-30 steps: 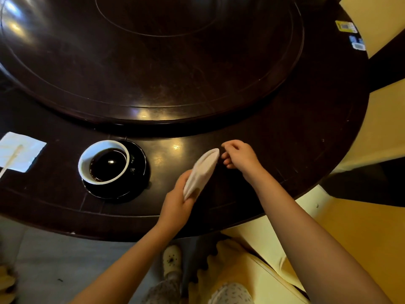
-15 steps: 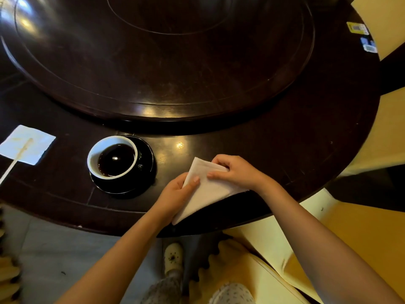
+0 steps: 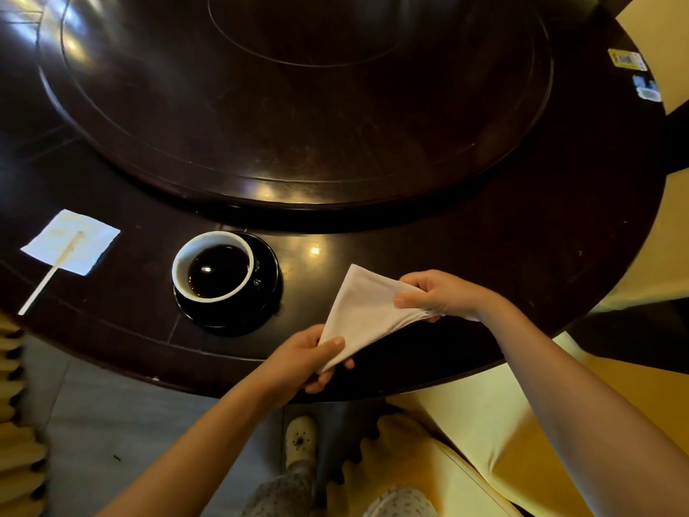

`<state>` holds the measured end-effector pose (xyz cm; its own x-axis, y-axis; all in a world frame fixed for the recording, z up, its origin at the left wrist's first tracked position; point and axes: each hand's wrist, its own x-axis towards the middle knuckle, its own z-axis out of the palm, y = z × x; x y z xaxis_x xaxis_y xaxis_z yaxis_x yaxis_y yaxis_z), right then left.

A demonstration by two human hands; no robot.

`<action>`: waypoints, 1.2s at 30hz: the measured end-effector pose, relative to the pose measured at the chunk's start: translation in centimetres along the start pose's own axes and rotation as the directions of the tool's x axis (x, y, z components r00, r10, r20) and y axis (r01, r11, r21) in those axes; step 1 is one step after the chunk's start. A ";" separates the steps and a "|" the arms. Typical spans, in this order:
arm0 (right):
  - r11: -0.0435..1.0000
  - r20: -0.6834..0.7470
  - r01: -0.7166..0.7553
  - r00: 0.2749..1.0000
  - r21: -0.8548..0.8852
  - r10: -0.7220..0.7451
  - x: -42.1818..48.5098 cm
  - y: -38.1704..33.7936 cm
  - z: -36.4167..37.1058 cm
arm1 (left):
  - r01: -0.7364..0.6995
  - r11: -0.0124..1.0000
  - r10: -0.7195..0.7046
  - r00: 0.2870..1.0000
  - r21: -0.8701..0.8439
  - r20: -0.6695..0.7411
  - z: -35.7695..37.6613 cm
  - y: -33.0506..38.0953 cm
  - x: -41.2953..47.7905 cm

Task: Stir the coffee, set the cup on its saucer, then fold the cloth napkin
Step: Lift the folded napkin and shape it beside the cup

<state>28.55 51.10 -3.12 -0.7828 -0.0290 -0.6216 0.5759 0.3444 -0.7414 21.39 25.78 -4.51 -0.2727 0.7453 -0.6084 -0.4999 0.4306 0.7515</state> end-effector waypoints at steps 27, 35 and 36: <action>0.720 -0.198 0.115 0.921 -0.685 -0.336 6.3 -7.0 1.8 | -0.175 0.763 0.582 0.606 0.623 -0.542 0.4 -3.5 -1.5; 0.908 -0.298 0.132 0.917 -0.398 -0.264 0.1 -5.0 -1.0 | -0.160 0.643 0.671 0.589 0.749 -0.451 1.6 -1.3 -0.5; 0.920 -0.359 0.138 0.891 -0.367 -0.277 -0.3 -4.7 -0.8 | -0.170 0.576 0.717 0.574 0.800 -0.395 2.1 -1.0 -0.5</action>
<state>25.86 50.27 0.78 -0.9418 0.2157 -0.2579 0.3354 0.6568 -0.6753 23.72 26.01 -4.46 -0.8397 0.5357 0.0890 0.4158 0.5287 0.7400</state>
